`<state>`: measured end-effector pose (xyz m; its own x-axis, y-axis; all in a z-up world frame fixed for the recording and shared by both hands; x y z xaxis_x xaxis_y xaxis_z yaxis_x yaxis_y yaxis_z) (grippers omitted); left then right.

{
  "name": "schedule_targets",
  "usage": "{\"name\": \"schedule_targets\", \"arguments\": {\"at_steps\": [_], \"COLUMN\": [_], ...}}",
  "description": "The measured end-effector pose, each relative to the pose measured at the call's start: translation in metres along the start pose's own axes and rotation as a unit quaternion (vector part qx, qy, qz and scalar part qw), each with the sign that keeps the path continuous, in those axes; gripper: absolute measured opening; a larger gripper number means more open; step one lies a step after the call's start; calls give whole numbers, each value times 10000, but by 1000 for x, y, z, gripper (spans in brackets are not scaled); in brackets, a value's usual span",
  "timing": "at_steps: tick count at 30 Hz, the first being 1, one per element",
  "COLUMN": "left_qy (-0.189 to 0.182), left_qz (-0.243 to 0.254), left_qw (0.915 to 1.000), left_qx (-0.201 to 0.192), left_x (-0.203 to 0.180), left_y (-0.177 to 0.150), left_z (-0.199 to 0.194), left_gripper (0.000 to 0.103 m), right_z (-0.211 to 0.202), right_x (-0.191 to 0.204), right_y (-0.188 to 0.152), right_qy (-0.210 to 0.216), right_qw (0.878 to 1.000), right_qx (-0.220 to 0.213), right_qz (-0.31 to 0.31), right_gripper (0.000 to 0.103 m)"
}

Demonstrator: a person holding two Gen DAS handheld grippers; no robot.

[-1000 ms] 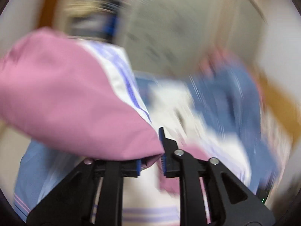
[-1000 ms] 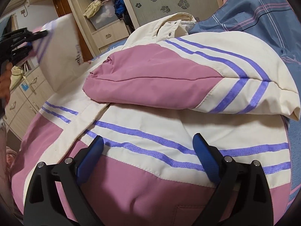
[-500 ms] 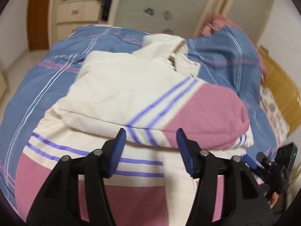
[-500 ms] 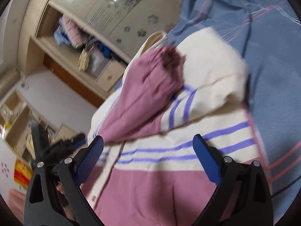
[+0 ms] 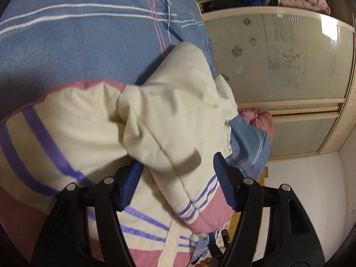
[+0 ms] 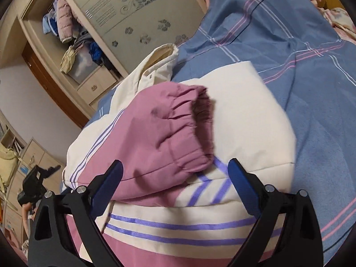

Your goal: Fold large clothes

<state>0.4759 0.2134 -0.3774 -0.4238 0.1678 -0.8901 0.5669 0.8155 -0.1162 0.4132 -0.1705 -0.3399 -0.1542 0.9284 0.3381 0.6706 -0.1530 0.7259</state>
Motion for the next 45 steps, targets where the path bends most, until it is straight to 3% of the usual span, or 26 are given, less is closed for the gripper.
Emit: {"name": "schedule_targets", "arguments": {"at_steps": [1,2,3,5,7,11,16,18,20,23,25,27,29,31,32,36,38,41,44,45], "left_qy": [21,105,205,208,82,-34,-411,-346,-135,-32,225,660,767,650,596,740,980,1272,1155,1150], "left_qz": [-13,-21,0,-13,-36,37,-89,-17,205,285,504,1199,1917,2520,2719,3046,2941,2507,2151,2148], "left_qw": [10000,9996,9990,9978,9960,9877,9828,9820,9815,9822,9813,9655,9405,9256,9238,9256,9334,9463,9593,9593], "left_qx": [-86,-245,-393,-623,-889,-1562,-1798,-1859,-1897,-1858,-1844,-2216,-2699,-2748,-2630,-2119,-1804,-1597,-1419,-1425], "left_x": [-1,-1,-3,-4,-4,0,11,13,9,4,-4,-29,-58,-84,-91,-87,-71,-41,-27,-26], "left_y": [4,10,11,21,31,48,65,64,62,57,46,27,6,-15,-24,-33,-24,-2,9,11], "left_z": [0,-1,1,-3,-14,-41,-58,-58,-61,-65,-72,-89,-108,-110,-105,-68,-44,-27,-22,-22], "left_gripper": [62,53,35,23,19,17,16,16,17,17,23,31,40,44,44,44,44,40,37,37], "right_z": [2,4,5,6,4,12,49,72,88,76,58,33,6,-10,-11,15,44,89,134,144], "right_x": [6,8,10,14,22,60,108,120,111,91,73,52,40,50,58,111,127,116,96,88], "right_y": [-2,-4,-4,-3,2,14,21,13,4,2,3,11,24,42,46,46,39,34,31,30], "right_qy": [85,27,43,320,496,509,365,352,226,232,124,-241,-554,-353,-197,284,75,-323,-680,-699], "right_qw": [9999,9999,9999,9994,9987,9974,9900,9846,9845,9885,9902,9946,9971,9985,9986,9938,9881,9848,9801,9800], "right_qx": [29,82,119,142,104,132,381,674,997,1132,1178,896,366,-76,-128,116,435,944,1298,1326], "right_qz": [-51,-94,-103,56,73,-487,-1310,-1572,-1426,-976,-741,-457,-371,-414,-463,-1072,-1476,-1421,-1340,-1311], "right_gripper": [75,66,48,40,35,32,32,32,32,33,50,56,56,56,55,47,46,45,43,43]}}
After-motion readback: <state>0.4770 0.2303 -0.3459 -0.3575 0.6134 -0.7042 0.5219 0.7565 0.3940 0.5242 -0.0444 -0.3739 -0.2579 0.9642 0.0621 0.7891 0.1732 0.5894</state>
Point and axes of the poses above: each gripper's, at about its wrist camera, not at the fingertips, and z roughly the way its jaws point, x to its left, y to its top, the point moved 10 cm from there along z, roughly the way its jaws point, and after that the axes turned 12 degrees about -z, right-handed, at the moved point
